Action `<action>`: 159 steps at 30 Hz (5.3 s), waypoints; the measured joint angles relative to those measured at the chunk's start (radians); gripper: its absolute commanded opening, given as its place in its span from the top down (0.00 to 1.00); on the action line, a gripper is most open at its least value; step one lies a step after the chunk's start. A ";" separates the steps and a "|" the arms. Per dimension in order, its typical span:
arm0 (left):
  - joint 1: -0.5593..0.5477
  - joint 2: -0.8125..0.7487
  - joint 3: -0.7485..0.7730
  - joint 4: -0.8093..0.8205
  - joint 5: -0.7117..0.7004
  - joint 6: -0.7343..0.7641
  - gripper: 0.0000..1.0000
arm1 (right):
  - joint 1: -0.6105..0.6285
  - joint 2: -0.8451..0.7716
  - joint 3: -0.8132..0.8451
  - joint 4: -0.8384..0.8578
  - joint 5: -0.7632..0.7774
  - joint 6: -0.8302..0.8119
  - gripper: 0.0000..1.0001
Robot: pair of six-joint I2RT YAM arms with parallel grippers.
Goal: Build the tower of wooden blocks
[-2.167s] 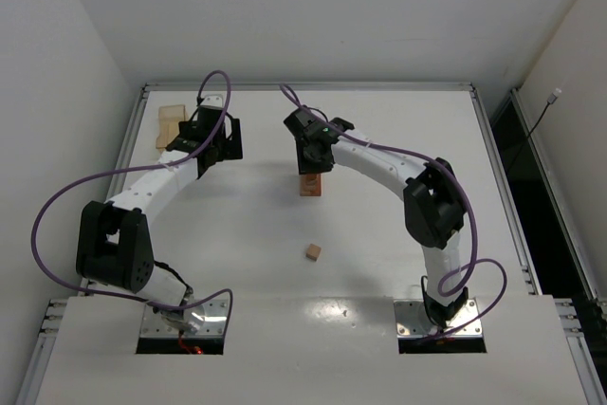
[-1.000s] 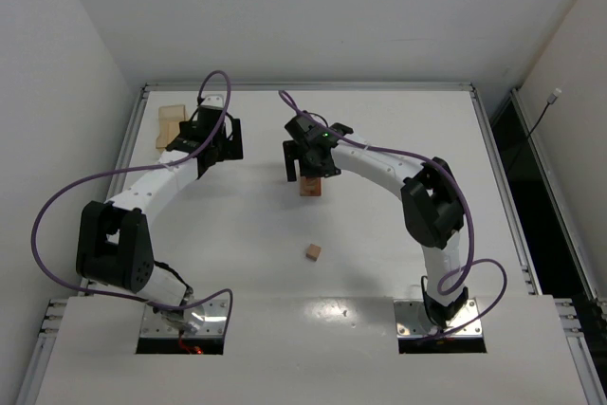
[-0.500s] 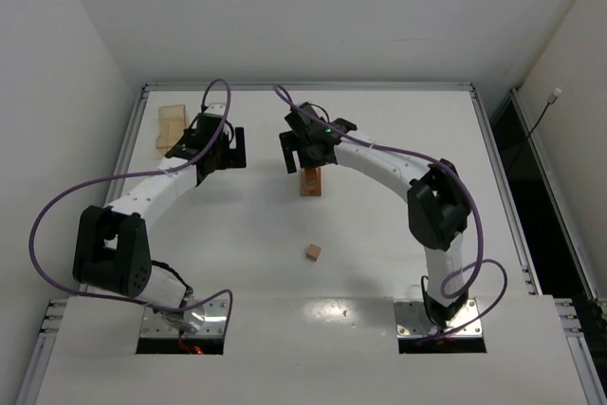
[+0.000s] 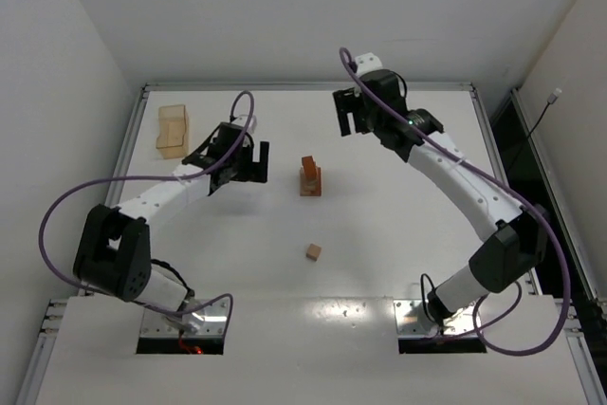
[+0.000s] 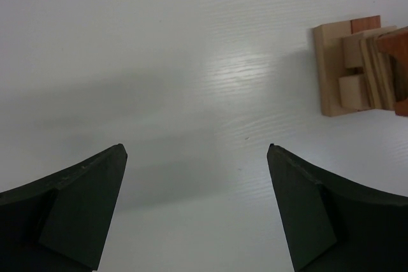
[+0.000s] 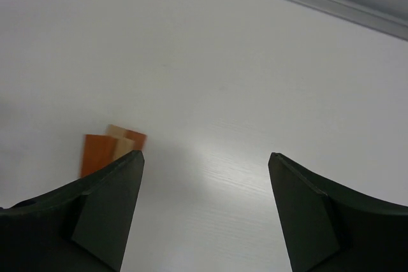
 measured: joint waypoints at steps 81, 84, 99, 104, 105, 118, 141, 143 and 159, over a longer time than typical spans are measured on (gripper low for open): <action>0.191 -0.106 0.124 -0.109 -0.096 0.024 0.00 | 0.122 -0.103 -0.455 -0.123 -0.688 -0.344 0.31; 0.198 -0.168 0.106 -0.132 -0.098 0.045 0.00 | 0.223 -0.095 -0.540 -0.106 -0.640 -0.333 0.31; 0.211 -0.217 0.072 -0.140 -0.135 0.076 0.00 | 0.339 0.077 -0.553 0.014 -0.510 -0.222 0.34; 0.217 -0.217 0.047 -0.140 -0.138 0.079 0.00 | 0.376 0.112 -0.527 0.023 -0.510 -0.217 0.36; 0.219 -0.217 0.045 -0.140 -0.139 0.081 0.00 | 0.380 0.119 -0.523 0.026 -0.509 -0.215 0.36; 0.232 -0.216 0.040 -0.127 -0.142 0.085 0.00 | 0.387 0.203 -0.486 0.032 -0.421 -0.203 0.97; 0.232 -0.211 0.019 -0.108 -0.169 0.064 0.00 | 0.315 0.154 0.229 -0.169 -0.158 0.156 1.00; 0.232 -0.207 0.020 -0.102 -0.169 0.061 0.00 | 0.284 0.201 0.289 -0.184 -0.113 0.224 1.00; 0.232 -0.125 0.031 -0.094 -0.156 0.054 0.00 | 0.177 0.417 0.311 -0.319 -0.037 0.395 1.00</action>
